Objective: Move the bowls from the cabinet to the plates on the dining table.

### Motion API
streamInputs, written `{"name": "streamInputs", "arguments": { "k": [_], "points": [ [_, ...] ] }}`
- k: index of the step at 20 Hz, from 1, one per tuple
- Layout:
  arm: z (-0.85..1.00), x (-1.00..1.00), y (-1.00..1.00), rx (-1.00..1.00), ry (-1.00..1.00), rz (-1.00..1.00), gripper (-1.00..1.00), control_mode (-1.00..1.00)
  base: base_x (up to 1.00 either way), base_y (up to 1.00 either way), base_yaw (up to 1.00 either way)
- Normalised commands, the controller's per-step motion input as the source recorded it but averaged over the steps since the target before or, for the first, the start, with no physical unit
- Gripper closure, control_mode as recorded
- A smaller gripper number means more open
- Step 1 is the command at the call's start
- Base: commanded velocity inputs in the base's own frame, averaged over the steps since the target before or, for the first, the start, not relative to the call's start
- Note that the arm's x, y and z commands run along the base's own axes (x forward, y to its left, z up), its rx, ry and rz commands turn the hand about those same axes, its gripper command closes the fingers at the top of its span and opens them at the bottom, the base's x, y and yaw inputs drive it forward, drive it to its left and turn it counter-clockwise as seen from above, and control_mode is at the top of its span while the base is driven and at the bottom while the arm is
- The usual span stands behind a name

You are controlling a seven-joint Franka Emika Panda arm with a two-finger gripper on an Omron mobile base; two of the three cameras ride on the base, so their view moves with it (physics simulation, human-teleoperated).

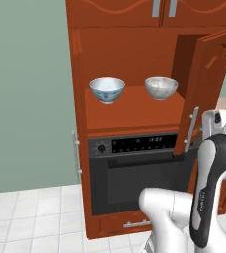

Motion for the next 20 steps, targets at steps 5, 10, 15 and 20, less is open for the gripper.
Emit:
{"name": "streamInputs", "arguments": {
  "k": [5, 10, 15, 20],
  "points": [
    [0.0, 0.03, 0.67, -0.3, -0.11, -0.07, -1.0, -1.0, 0.0, 0.0, 0.0],
    [-0.04, 0.02, 0.3, -0.18, 0.0, 0.0, -1.0, -1.0, 0.0, 0.0, 0.0],
    [-0.13, 0.24, 0.22, -0.16, 0.0, 0.0, -1.0, -1.0, 0.0, 0.0, 0.0],
    [-0.14, 0.46, 0.17, -0.12, 0.0, -0.08, -1.0, -1.0, 0.0, 0.0, 0.0]
  ]
}}
